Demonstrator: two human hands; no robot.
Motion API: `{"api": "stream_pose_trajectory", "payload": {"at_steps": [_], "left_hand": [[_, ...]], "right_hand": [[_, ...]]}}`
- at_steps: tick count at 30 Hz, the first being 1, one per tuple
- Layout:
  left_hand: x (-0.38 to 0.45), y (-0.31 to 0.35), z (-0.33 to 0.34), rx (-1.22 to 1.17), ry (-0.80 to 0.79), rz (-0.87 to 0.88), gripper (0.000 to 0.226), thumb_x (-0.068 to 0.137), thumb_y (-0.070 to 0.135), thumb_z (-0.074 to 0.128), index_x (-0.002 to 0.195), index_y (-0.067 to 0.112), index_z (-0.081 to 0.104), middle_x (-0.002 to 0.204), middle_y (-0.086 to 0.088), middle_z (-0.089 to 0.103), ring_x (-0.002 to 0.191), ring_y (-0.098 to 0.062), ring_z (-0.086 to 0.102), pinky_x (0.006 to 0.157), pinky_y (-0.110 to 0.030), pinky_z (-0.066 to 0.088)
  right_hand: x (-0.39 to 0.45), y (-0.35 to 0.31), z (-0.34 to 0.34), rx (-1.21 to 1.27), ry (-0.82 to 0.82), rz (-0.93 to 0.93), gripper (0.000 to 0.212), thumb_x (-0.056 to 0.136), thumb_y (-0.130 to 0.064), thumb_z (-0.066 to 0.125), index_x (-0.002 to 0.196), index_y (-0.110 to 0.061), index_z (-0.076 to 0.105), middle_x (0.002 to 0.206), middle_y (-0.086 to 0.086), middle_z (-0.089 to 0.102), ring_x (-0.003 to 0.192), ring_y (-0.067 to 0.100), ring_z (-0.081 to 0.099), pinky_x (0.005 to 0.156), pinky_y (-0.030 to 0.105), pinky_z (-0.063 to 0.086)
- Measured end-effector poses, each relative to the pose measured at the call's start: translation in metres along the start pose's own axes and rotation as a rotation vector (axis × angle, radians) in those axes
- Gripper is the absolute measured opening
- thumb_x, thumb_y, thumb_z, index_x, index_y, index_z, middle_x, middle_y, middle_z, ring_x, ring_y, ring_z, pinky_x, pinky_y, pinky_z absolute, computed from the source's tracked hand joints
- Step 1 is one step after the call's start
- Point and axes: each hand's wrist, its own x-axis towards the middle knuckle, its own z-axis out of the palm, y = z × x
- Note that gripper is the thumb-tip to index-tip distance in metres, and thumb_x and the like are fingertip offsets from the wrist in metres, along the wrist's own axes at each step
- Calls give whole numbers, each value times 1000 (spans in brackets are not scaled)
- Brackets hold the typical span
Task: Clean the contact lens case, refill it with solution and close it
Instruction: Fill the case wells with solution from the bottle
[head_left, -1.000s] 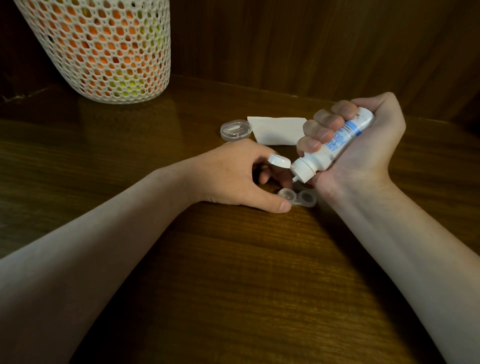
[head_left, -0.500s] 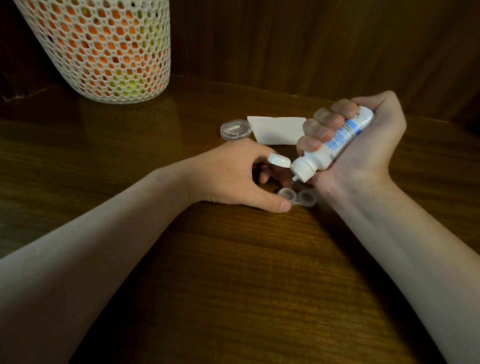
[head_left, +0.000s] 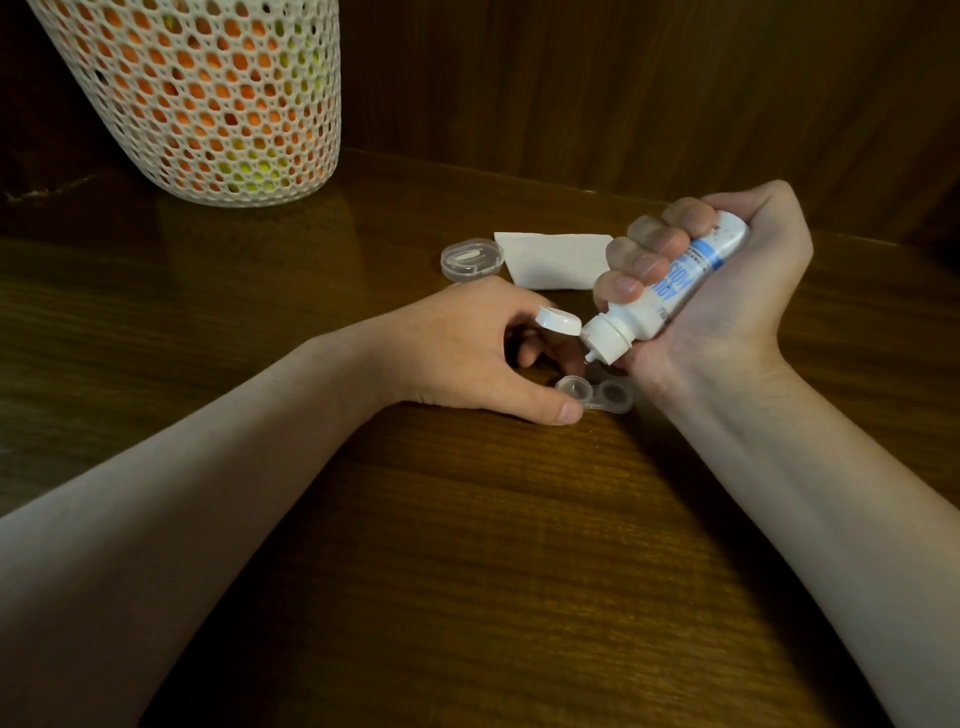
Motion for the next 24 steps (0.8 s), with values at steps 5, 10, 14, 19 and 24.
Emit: {"api": "stream_pose_trajectory", "payload": {"at_steps": [5, 10, 14, 19, 24], "left_hand": [[1, -1, -1, 6, -14, -10, 25, 84, 50, 86, 76, 47, 62, 76, 21, 57, 68, 5, 52, 57, -11, 41], [1, -2, -1, -11, -8, -51, 27, 83, 52, 86, 102, 37, 76, 80, 22, 55, 67, 4, 51, 56, -12, 41], [-2, 0, 0, -50, 27, -63, 33, 80, 47, 90, 108, 38, 76, 87, 16, 54, 64, 5, 49, 54, -14, 41], [-5, 5, -2, -1, 146, -54, 53, 75, 54, 92, 119, 42, 65, 99, 15, 57, 70, 13, 53, 57, -7, 41], [-6, 10, -3, 51, 444, 26, 83, 72, 56, 92, 142, 42, 48, 111, 21, 52, 83, 15, 54, 80, -20, 53]], "right_hand": [[0, 1, -3, 93, -25, 102, 26, 82, -26, 52, 57, -19, 48, 53, -4, 42, 46, 11, 38, 46, 22, 36], [1, 1, -4, 141, -10, 133, 34, 94, -28, 50, 61, -18, 51, 57, -4, 45, 48, 11, 42, 46, 23, 40], [4, -3, -7, 256, 59, 170, 37, 95, -33, 55, 62, -17, 54, 61, -4, 48, 50, 10, 46, 46, 23, 43], [7, -7, -9, 344, 174, 190, 40, 95, -41, 65, 65, -15, 58, 64, -4, 53, 53, 11, 52, 49, 25, 48], [8, -9, -7, 450, 286, 206, 38, 90, -49, 80, 81, -13, 68, 72, 0, 64, 58, 14, 64, 56, 30, 57]]}}
